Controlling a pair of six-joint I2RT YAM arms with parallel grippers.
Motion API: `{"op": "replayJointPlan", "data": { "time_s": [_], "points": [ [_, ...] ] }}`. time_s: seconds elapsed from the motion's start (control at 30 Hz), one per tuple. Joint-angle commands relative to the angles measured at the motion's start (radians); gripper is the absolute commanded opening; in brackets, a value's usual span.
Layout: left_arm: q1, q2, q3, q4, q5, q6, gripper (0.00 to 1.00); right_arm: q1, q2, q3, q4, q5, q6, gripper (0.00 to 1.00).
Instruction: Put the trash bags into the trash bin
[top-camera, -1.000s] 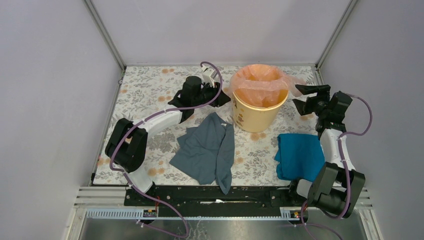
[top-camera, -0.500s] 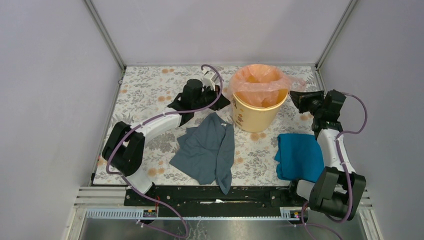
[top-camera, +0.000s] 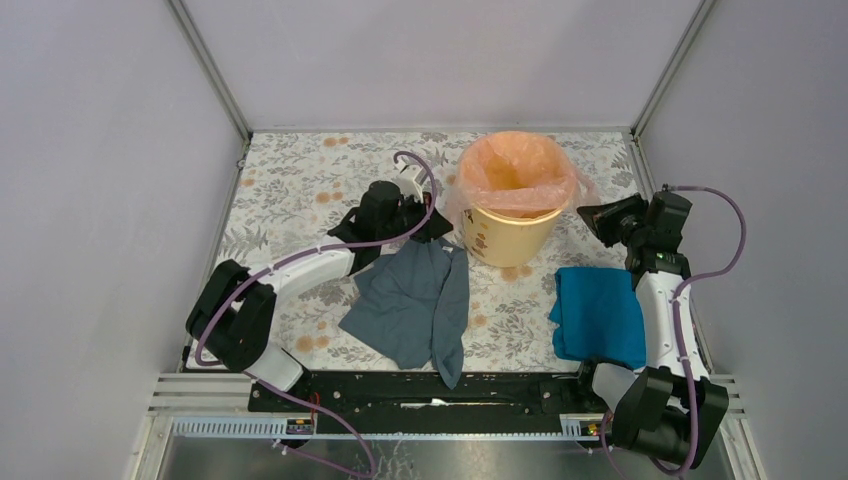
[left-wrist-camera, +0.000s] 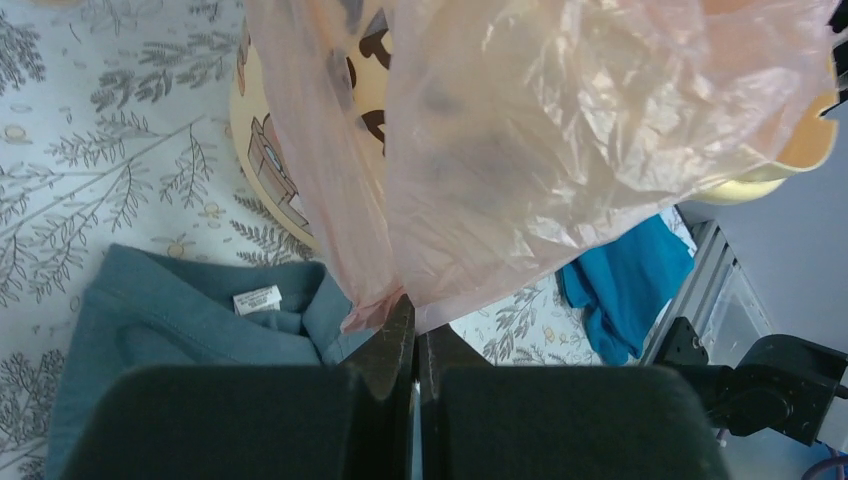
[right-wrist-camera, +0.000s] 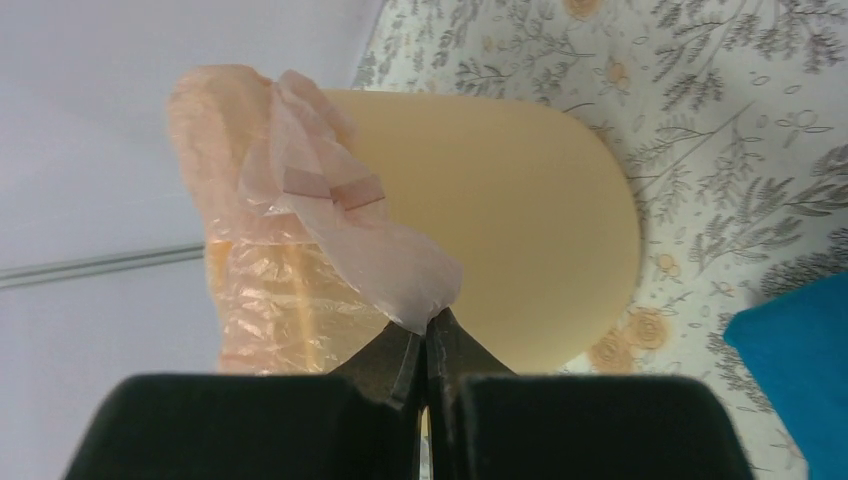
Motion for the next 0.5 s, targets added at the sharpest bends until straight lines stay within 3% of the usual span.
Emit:
{"op": "replayJointPlan", "data": {
  "time_s": [0.0, 0.23, 0.47],
  "points": [
    [-0.018, -0.004, 0.001, -0.020, -0.046, -0.007, 0.00, 0.004, 0.010, 0.009, -0.060, 0.040, -0.135, 0.00],
    [-0.022, 0.018, -0.028, -0.018, -0.045, -0.028, 0.00, -0.015, 0.007, -0.021, -0.051, 0.044, -0.144, 0.00],
    [-0.025, -0.112, -0.049, -0.067, -0.029, -0.026, 0.00, -0.016, -0.012, 0.008, -0.077, 0.015, -0.139, 0.04]
  ]
}}
